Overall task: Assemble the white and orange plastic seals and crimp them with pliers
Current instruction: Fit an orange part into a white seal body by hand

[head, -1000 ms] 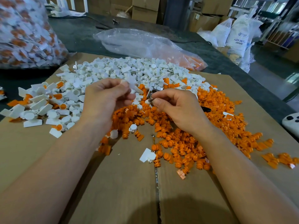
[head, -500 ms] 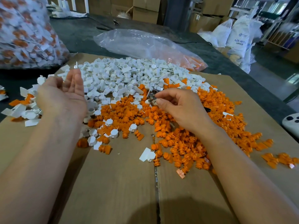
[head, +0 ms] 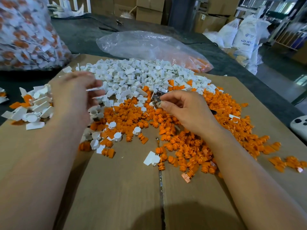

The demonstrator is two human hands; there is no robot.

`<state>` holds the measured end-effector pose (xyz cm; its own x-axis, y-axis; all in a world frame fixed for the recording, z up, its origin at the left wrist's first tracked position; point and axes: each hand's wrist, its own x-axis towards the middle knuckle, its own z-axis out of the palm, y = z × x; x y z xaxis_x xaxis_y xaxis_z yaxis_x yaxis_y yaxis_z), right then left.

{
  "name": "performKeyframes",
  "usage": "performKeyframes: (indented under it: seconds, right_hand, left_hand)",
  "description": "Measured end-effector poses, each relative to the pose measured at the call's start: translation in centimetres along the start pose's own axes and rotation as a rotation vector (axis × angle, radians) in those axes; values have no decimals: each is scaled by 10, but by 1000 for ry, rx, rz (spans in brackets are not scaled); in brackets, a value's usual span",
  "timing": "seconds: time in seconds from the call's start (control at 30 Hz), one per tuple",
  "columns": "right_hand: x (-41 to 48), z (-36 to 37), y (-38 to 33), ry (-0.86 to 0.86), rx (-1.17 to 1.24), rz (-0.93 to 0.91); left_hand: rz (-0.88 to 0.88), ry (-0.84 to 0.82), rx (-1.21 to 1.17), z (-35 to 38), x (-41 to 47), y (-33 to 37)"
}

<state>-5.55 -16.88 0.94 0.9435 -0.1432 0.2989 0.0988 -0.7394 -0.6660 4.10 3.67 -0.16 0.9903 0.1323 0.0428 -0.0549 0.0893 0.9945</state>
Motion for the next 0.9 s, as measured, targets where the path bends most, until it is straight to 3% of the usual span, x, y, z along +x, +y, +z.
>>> performKeyframes:
  seconds: [0.13,0.37,0.6,0.9]
  right_hand:
    - [0,-2,0,20,-3,1]
    - [1,-3,1,64,-8,11]
    - [0,-3,2,85,-42,15]
    - [1,-4,2,88,-35,32]
  left_hand:
    - [297,-81,724,15,-19,-2]
    - [273,-98,1235,21,-15,-10]
    - [284,-115,1291,25,-19,-10]
    - [412,-42,1067,24,-19,-11]
